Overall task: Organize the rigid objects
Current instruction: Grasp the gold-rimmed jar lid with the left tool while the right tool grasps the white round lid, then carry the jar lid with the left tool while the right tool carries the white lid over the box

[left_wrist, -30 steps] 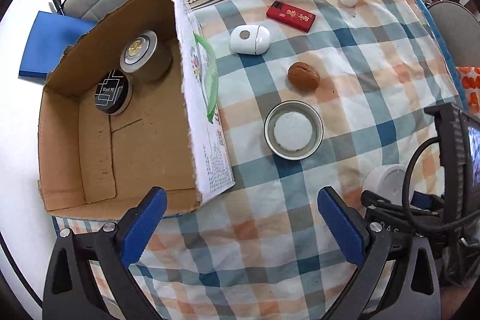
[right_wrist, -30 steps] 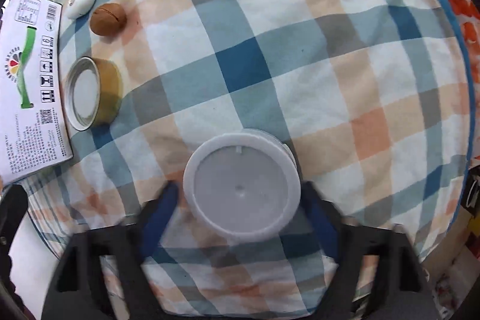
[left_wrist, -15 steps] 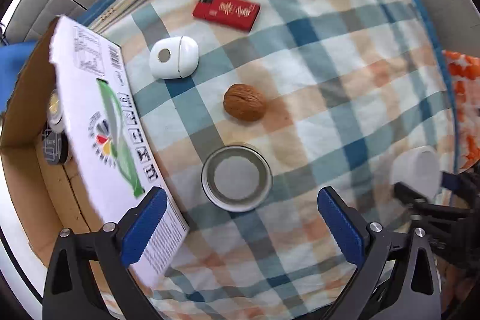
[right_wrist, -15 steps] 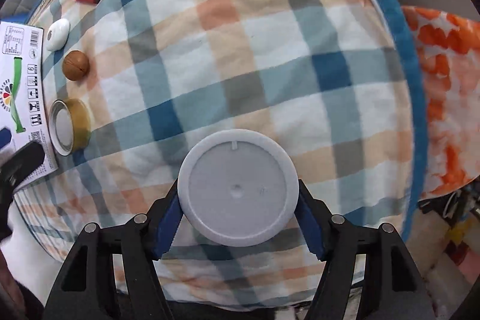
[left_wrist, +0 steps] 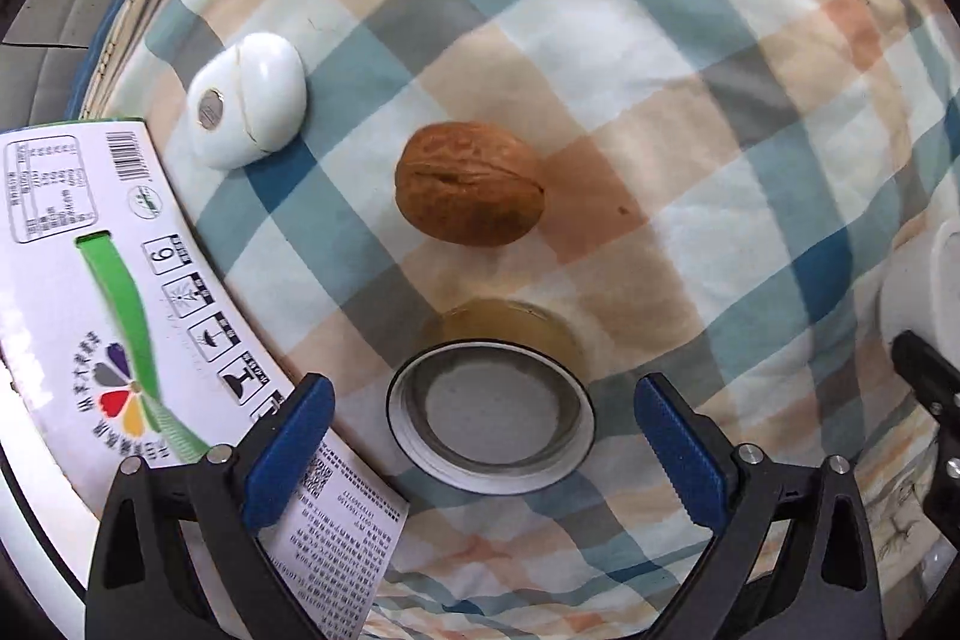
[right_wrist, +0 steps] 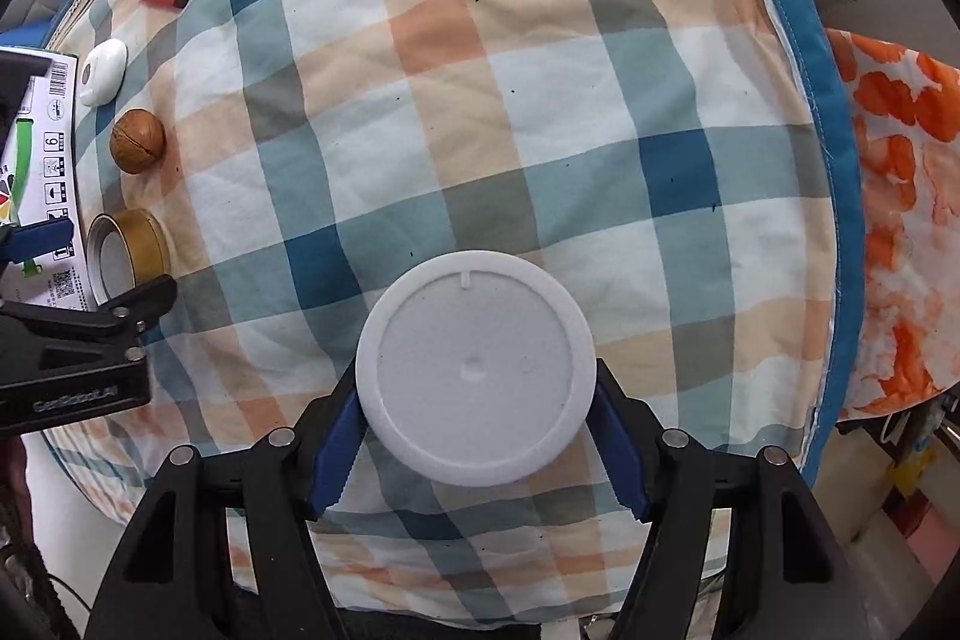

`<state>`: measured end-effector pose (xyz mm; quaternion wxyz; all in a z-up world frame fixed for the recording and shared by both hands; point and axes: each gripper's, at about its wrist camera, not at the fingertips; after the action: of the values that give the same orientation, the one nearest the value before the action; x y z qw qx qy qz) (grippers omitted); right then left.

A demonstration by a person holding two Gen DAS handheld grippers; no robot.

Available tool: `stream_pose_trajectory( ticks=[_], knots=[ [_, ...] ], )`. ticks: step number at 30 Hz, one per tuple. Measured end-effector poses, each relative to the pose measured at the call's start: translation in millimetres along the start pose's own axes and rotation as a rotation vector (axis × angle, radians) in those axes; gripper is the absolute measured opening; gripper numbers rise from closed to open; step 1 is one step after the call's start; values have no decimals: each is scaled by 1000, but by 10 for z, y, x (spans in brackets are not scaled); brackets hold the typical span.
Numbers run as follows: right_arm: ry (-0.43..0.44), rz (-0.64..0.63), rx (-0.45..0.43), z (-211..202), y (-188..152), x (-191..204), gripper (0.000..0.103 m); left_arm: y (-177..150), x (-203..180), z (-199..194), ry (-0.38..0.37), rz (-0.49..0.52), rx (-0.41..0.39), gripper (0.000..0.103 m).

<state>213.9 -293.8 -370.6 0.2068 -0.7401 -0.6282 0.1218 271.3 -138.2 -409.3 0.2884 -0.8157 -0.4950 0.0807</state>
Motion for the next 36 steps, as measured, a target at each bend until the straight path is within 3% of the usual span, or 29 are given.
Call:
stream_pose_trajectory(
  ticks=[2, 6, 10, 14, 21, 25, 28, 30, 33, 36],
  knots=[
    [3, -2, 1, 8, -1, 14, 71, 9, 29, 76, -39, -4, 23, 64],
    [12, -2, 1, 64, 6, -178, 71, -49, 63, 57, -90, -41, -5, 64],
    [41, 9, 5, 171, -1, -254, 71, -173, 99, -10, -295, -125, -50, 64],
    [114, 43, 2, 303, 1, -358, 71, -188, 145, 56, -365, -209, -58, 65],
    [171, 89, -9, 414, 1, -423, 74, -132, 168, 84, -378, -249, -55, 77],
    [164, 112, -6, 454, 23, -420, 74, -37, -44, 53, -326, -249, -70, 77],
    [133, 123, -1, 459, 69, -369, 74, -54, -142, 17, -278, -238, -103, 71],
    [98, 128, -2, 476, 94, -314, 73, -98, -200, -35, -260, -232, -126, 62],
    [21, 113, 5, 478, 92, -184, 72, -182, -310, -73, -240, -214, -132, 62],
    [27, 86, 11, 464, 27, -147, 72, -296, -319, -55, -269, -216, -130, 62]
  ],
)
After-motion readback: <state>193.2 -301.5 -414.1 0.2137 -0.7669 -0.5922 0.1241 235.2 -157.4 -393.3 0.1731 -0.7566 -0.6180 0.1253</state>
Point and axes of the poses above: each gripper's, at about its wrist camera, not at the fingertips, and z roughly the way its jaws point, x to its left, y to its top, and after that the axes turned 14 degrees about x, right-handed
